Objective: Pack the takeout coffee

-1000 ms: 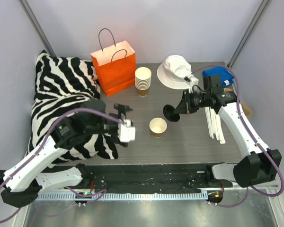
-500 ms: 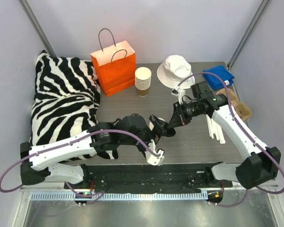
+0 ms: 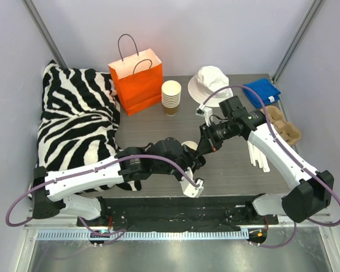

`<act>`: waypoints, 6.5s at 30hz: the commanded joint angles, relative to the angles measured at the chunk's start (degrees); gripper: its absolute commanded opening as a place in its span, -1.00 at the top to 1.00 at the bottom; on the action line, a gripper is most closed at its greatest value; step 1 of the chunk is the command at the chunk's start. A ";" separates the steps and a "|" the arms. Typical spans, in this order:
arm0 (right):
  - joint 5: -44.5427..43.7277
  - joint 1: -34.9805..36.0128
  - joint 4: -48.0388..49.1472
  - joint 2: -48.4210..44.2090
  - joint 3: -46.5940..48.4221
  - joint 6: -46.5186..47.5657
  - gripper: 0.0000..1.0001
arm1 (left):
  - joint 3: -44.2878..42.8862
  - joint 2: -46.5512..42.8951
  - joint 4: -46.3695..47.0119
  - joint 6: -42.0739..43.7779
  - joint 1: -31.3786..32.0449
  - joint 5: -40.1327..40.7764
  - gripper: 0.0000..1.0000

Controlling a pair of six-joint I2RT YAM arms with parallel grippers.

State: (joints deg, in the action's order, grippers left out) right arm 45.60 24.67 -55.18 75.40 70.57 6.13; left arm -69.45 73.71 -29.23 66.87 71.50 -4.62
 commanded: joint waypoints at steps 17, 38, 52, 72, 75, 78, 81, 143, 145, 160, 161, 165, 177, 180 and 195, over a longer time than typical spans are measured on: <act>2.38 -16.12 2.17 11.53 34.81 -3.66 -0.44 | -6.13 -4.19 5.77 -44.42 -12.78 -3.28 0.91; -6.58 -14.92 33.55 -9.03 9.16 -32.23 -0.34 | -11.14 -2.96 24.39 -107.38 -36.61 -19.81 1.00; -18.35 -2.17 35.58 -6.05 12.14 -34.17 -0.03 | -10.18 -1.03 23.78 -108.18 -36.53 -18.14 1.00; -23.80 0.73 33.74 -4.47 13.55 -33.29 0.19 | -8.68 0.03 21.33 -106.69 -36.61 -14.10 1.00; -24.42 0.47 33.20 -4.99 13.37 -33.29 0.19 | -8.60 0.12 19.57 -106.77 -36.79 -12.08 1.00; -23.55 0.56 33.64 -5.08 12.67 -33.64 0.18 | -8.33 0.73 20.09 -107.82 -37.23 -13.21 1.00; -22.67 0.56 33.82 -4.65 11.53 -34.08 0.18 | -8.68 1.34 21.06 -108.44 -37.23 -14.01 1.00; -30.74 1.53 6.26 0.36 19.86 -8.53 0.98 | -8.68 -8.05 -1.95 -92.65 -45.84 -24.29 -0.99; -32.06 1.70 2.55 2.91 22.06 -5.53 0.98 | -8.07 -9.63 -5.72 -91.05 -46.89 -24.99 -0.99; -43.93 15.32 -11.62 19.86 27.78 13.55 0.98 | -1.22 -11.57 -11.37 -89.90 -62.89 -36.95 -0.99; -44.20 15.76 -11.88 20.57 27.87 13.64 0.98 | -0.95 -11.83 -11.46 -89.81 -63.15 -36.78 -0.99; -44.64 16.90 -12.24 22.42 26.91 14.44 0.98 | -0.51 -11.58 -11.90 -89.20 -63.77 -36.34 -0.99; -47.19 17.08 -3.89 21.20 19.88 14.44 0.98 | 0.46 -10.08 -8.74 -92.10 -63.77 -36.51 -0.99; -46.75 17.08 -2.22 20.76 18.29 14.26 0.98 | 0.02 -9.73 -8.56 -92.27 -63.86 -36.68 -0.99; -43.85 15.42 -0.90 21.81 18.47 14.44 0.98 | -0.77 -8.67 -7.15 -93.42 -63.86 -36.95 -1.00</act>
State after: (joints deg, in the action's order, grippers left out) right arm 0.56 40.82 -57.67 99.02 88.16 20.08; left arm -68.75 65.10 -39.24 -25.58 8.05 -40.16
